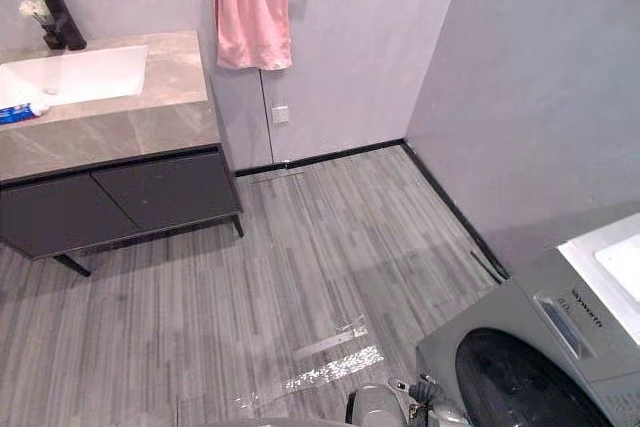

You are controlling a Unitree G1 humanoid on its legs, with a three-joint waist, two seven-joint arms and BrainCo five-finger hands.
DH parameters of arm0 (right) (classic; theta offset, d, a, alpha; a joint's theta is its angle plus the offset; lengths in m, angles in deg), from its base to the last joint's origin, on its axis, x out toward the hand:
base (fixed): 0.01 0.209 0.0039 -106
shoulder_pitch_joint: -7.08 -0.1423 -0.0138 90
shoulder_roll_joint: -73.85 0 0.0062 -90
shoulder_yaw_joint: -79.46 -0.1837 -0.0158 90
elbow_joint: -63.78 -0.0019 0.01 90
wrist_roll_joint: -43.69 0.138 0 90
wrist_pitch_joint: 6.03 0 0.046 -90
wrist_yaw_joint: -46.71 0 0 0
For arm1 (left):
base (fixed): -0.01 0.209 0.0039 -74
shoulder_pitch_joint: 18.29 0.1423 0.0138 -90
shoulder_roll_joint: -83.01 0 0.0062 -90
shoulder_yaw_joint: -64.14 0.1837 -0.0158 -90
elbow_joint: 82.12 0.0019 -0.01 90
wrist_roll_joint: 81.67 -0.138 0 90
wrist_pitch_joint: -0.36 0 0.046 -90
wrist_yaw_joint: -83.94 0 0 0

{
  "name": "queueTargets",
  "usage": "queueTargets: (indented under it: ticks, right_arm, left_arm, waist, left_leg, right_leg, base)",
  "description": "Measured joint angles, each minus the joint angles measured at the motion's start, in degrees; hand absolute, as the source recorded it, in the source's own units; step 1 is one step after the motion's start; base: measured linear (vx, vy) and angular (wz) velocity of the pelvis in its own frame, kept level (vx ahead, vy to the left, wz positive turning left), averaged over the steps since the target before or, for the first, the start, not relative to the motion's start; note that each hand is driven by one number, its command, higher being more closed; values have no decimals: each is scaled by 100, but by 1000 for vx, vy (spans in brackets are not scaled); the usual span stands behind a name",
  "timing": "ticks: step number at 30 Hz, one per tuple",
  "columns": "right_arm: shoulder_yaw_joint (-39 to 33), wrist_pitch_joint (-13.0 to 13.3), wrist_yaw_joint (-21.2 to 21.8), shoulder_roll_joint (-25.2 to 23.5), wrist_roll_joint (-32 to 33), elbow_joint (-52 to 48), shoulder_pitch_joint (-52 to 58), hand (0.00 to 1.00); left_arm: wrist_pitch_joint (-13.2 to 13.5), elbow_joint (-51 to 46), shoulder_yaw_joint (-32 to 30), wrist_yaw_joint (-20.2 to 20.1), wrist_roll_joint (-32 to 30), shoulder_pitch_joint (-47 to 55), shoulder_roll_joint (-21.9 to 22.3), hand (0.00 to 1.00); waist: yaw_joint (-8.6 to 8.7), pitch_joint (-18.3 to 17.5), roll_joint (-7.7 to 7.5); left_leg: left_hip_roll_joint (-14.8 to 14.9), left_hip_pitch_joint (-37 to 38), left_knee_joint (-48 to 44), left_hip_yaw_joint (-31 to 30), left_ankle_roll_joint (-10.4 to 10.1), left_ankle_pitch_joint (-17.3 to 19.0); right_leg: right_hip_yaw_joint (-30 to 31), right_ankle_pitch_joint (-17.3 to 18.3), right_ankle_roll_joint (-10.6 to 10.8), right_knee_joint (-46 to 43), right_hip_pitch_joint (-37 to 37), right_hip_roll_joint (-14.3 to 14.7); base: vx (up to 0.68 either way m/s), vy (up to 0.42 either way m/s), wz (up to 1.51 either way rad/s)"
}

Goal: Organize washtable

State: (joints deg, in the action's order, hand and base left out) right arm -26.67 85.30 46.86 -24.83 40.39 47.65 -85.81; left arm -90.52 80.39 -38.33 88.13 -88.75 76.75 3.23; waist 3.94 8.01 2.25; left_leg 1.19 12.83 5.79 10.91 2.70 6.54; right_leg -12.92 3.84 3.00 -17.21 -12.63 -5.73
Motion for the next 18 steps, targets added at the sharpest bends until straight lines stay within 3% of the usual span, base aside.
queueTargets:
  ticks: [1, 2, 4, 5, 7, 8, 9, 10, 11, 13, 15, 18]
  right_arm:
    - [-103, -9, -3, -23, -4, 17, 18, 0]
    - [-177, -15, -1, -84, 3, 39, 34, 0]
    - [-179, -38, 0, -132, 23, 5, 171, 0]
    - [-72, -91, -1, -104, 46, -25, 316, 0]
    - [-59, -157, 1, -71, 46, -58, 427, 0]
    - [-85, -168, 6, 1, 47, -92, 522, 0]
    - [-106, -171, -14, -1, 41, -55, 524, 0]
    - [-102, -163, -3, 3, 45, 11, 455, 0]
    - [-1, -152, 1, 38, 43, 20, 330, 0]
    - [158, -142, 3, 133, 38, 82, 156, 0]
    - [136, -147, 2, 73, 41, 157, 39, 0]
    - [-6, -145, -2, 26, 43, 164, -18, 0]
  left_arm:
    - [0, -4, -237, 0, 1, -22, 5, 0]
    - [-2, -15, -593, 2, 1, -50, 5, 0]
    - [-5, -67, -1087, 5, 2, -60, 69, 0]
    - [-7, -258, -1427, 12, 29, 35, 192, 0]
    - [14, -527, -1771, 14, 79, 174, 330, 0]
    - [17, -568, -2067, 20, 131, 254, 375, 0]
    - [18, -574, -2163, 23, 154, 241, 376, 0]
    - [4, -561, -2216, 32, 191, 249, 384, 0]
    - [-1, -498, -2145, 28, 206, 265, 468, 0]
    - [11, -493, -1994, 66, 284, 246, 493, 0]
    - [28, -499, -1696, 107, 352, 239, 423, 0]
    - [131, -518, -1268, 78, 423, 198, 341, 0]
  waist:
    - [11, 31, -81]
    - [30, 67, -191]
    - [35, 97, -241]
    - [54, 84, -208]
    - [192, 6, -106]
    - [155, -119, -39]
    - [138, -132, -20]
    - [92, -139, -13]
    - [-78, -79, -39]
    - [-214, 102, 18]
    - [-217, 220, -115]
    - [-332, 248, -141]
  left_leg:
    - [-1, 12, -31, 2, -133, 47]
    - [-31, 67, -33, 17, -262, 132]
    - [-8, 282, -34, 46, -493, 302]
    - [105, 481, -36, 80, -681, 517]
    - [370, 572, -230, 17, -774, 837]
    - [718, 448, -984, -45, -920, 1094]
    - [837, 192, -1611, -26, -958, 1125]
    - [1015, -323, -2804, -3, -848, 967]
    - [1371, -992, -4702, 5, -648, 716]
    - [1602, -1454, -6110, -45, -663, 731]
    - [1543, -1744, -6587, -81, -670, 734]
    - [1340, -2218, -5996, 25, -748, 781]
  right_leg:
    - [-201, -311, 171, 710, -135, -99]
    - [-397, -499, 188, 1121, -295, -198]
    - [-516, -588, 131, 1260, -386, -260]
    - [-540, -612, 15, 1027, -392, -273]
    - [-597, -526, -139, 328, -492, -191]
    - [-630, -580, -383, -65, -469, 45]
    - [-631, -430, -497, -139, -436, 125]
    - [-616, -271, -560, -89, -335, 225]
    - [-448, -121, -731, 8, -10, 458]
    - [-280, -2, -905, 226, 644, 703]
    - [-118, 13, -929, 666, 1429, 740]
    - [152, 13, -928, 1316, 2454, 758]
  base:
    - [373, -46, -11]
    - [355, -67, -9]
    - [408, -135, 5]
    - [479, -189, 20]
    - [555, -271, 42]
    - [686, -373, 31]
    - [679, -405, 4]
    - [650, -417, -50]
    - [643, -394, -66]
    - [709, -347, -70]
    - [620, -248, -34]
    - [598, -126, -39]
